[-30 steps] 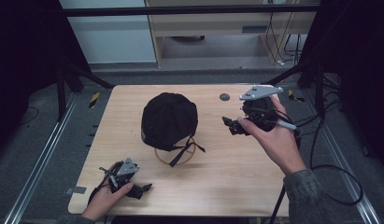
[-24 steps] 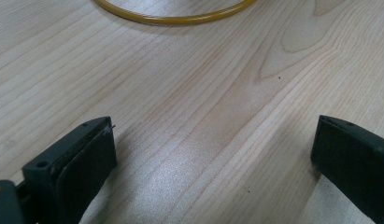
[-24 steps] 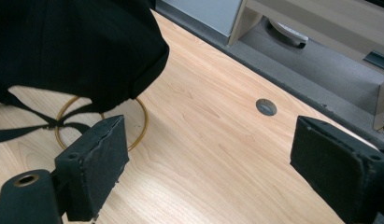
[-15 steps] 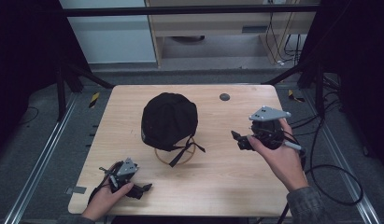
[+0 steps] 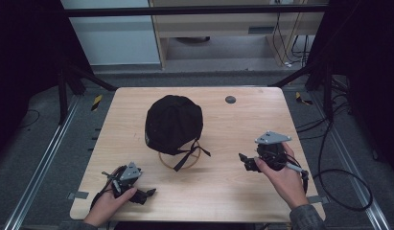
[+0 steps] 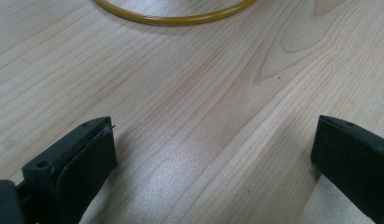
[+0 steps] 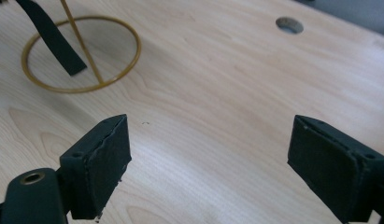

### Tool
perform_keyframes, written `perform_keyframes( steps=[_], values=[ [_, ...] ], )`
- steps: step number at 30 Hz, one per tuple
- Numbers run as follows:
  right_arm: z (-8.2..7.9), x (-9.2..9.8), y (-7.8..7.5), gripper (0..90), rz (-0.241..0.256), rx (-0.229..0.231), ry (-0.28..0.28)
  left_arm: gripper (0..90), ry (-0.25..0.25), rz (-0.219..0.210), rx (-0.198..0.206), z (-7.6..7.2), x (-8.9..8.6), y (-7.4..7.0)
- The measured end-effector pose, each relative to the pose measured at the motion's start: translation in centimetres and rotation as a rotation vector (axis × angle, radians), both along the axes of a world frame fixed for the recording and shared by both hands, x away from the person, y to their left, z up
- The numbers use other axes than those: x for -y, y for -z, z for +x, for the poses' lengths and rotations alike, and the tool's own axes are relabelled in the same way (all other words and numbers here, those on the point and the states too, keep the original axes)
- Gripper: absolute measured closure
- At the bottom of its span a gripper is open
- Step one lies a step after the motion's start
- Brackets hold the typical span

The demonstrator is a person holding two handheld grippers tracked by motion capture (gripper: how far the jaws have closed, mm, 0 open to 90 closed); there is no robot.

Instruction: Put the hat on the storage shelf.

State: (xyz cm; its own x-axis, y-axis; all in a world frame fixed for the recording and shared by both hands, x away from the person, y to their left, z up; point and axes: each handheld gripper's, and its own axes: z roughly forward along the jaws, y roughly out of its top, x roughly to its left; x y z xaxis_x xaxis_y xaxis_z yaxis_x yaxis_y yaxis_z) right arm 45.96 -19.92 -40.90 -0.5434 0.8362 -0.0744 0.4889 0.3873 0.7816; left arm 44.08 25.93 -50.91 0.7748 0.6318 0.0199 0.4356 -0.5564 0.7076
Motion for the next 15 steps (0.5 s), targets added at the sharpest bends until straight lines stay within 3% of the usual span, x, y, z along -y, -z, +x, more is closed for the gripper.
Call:
perform_keyframes(
  steps=[6, 15],
  values=[
    [0.0, 0.0, 2.9, 13.1, 0.003, -0.051, 0.017, 0.0, 0.0, 0.0, 0.0, 0.0, 0.0, 0.0],
    [0.0, -0.5, 5.2, 13.1, 0.039, -0.077, 0.021, 0.0, 0.0, 0.0, 0.0, 0.0, 0.0, 0.0]
  ],
)
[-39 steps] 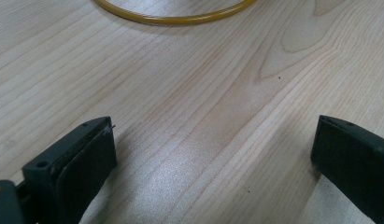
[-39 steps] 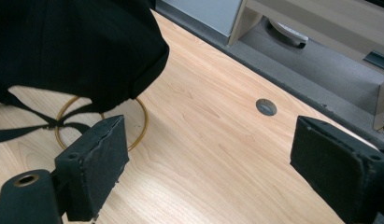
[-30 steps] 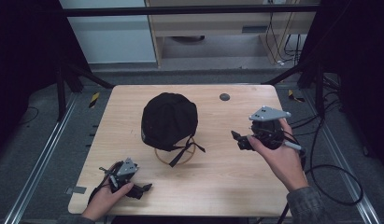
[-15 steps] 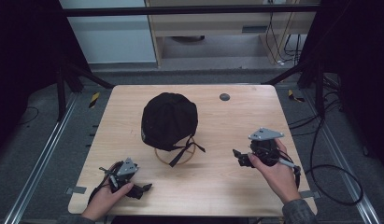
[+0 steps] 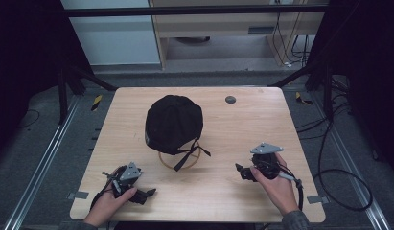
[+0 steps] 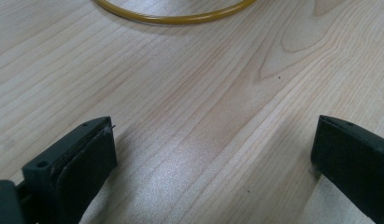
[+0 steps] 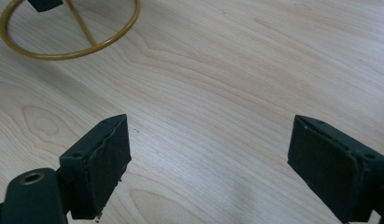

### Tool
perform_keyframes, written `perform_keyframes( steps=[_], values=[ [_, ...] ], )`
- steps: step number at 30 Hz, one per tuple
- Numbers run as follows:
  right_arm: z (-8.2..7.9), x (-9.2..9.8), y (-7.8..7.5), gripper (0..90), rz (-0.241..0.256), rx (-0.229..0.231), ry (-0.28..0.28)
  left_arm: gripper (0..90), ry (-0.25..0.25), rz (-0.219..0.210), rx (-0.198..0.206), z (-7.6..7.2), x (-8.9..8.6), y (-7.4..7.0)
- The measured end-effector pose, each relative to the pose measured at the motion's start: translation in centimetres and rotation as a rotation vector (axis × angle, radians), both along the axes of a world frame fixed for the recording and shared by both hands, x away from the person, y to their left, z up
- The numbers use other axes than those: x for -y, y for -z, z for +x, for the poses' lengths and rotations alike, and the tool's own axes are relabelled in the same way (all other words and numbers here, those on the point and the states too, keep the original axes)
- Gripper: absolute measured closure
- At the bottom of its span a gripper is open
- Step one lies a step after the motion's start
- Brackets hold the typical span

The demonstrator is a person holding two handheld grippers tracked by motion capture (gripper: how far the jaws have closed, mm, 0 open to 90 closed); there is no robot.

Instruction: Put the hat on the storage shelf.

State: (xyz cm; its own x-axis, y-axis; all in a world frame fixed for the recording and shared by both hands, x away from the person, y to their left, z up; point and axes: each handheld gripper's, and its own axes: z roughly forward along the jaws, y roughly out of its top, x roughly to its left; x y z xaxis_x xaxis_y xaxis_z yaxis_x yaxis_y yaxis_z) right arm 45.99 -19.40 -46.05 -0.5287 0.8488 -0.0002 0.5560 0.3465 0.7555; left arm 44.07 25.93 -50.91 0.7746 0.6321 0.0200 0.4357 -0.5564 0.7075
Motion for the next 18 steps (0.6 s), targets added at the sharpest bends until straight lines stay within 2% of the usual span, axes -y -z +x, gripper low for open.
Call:
perform_keyframes(
  steps=[3, 8, 11, 15, 18],
  values=[
    [0.3, -0.5, 0.8, 13.1, 0.013, -0.017, 0.005, 0.0, 0.0, 0.0, 0.0, 0.0, 0.0, 0.0],
    [0.7, -1.0, 1.4, 13.1, 0.03, -0.025, 0.01, 0.0, 0.0, 0.0, 0.0, 0.0, 0.0, 0.0],
    [1.1, -1.4, 1.9, 13.0, 0.054, -0.044, 0.01, 0.0, 0.0, 0.0, 0.0, 0.0, 0.0, 0.0],
    [1.4, -2.0, 2.7, 12.9, 0.031, -0.064, 0.007, 0.0, 0.0, 0.0, 0.0, 0.0, 0.0, 0.0],
    [1.4, -2.4, 3.0, 12.9, 0.032, -0.076, 0.005, 0.0, 0.0, 0.0, 0.0, 0.0, 0.0, 0.0]
  ],
)
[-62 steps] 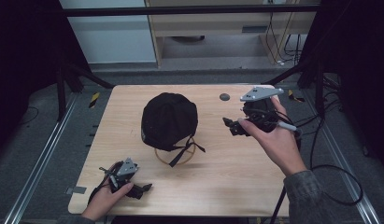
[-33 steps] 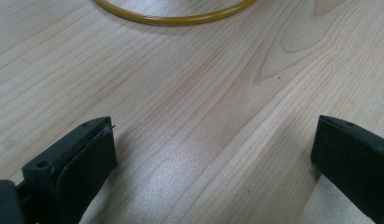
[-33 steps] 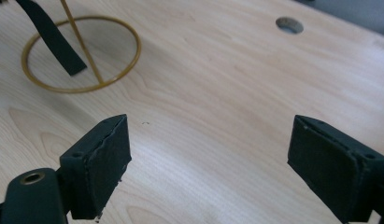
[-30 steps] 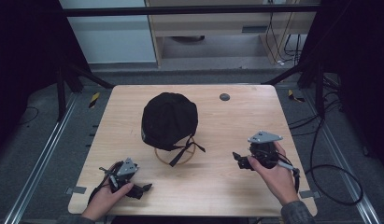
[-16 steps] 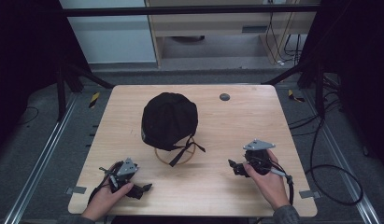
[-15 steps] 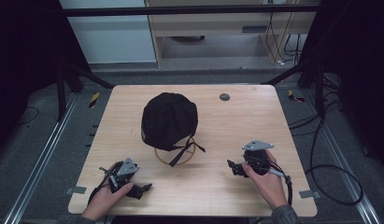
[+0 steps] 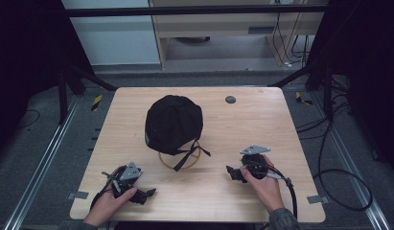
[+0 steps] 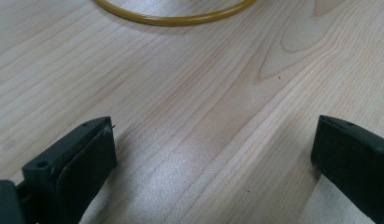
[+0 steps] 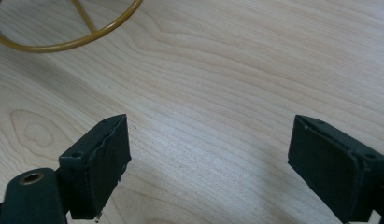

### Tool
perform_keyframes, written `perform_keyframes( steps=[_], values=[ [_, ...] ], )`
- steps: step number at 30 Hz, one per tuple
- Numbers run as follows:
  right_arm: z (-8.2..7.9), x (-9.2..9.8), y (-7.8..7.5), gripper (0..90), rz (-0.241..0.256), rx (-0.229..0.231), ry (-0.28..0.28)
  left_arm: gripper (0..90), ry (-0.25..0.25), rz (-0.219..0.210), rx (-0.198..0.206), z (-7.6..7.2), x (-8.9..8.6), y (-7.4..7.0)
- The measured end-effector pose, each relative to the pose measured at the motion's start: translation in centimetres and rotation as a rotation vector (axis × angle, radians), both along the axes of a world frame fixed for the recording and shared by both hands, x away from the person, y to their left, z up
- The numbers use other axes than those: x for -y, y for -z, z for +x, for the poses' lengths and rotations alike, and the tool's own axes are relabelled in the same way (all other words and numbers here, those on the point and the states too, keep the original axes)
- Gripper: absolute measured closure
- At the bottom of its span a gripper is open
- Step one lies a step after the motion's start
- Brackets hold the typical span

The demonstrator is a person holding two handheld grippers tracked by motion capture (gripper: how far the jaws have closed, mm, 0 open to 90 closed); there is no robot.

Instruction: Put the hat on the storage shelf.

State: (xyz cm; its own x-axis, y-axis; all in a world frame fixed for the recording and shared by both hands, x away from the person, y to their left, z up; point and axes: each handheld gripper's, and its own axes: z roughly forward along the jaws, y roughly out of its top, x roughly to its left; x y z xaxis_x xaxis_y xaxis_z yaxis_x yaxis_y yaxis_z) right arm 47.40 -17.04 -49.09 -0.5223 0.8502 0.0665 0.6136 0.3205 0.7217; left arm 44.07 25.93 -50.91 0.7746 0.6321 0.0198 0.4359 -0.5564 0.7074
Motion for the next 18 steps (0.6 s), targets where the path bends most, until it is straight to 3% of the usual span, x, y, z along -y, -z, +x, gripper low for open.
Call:
perform_keyframes(
  steps=[5, 6, 7, 12, 15, 18],
  values=[
    [0.1, -0.3, 0.8, 12.4, -0.021, -0.02, 0.002, 0.0, 0.0, 0.0, 0.0, 0.0, 0.0, 0.0],
    [0.1, -0.4, 1.1, 11.8, -0.033, -0.025, 0.0, 0.0, 0.0, 0.0, 0.0, 0.0, 0.0, 0.0],
    [0.0, -0.5, 1.5, 10.9, -0.077, 0.002, -0.008, 0.0, 0.0, 0.0, 0.0, 0.0, 0.0, 0.0],
    [-0.1, -0.6, 1.7, 8.6, -0.075, 0.019, -0.004, 0.0, 0.0, 0.0, 0.0, 0.0, 0.0, 0.0],
    [-0.3, -0.5, 2.1, 6.8, -0.053, 0.056, 0.004, 0.0, 0.001, 0.0, 0.0, 0.0, 0.0, 0.0],
    [-0.3, -0.5, 2.1, 6.8, -0.055, 0.055, 0.005, 0.0, 0.001, 0.0, 0.0, 0.0, 0.0, 0.0]
  ],
)
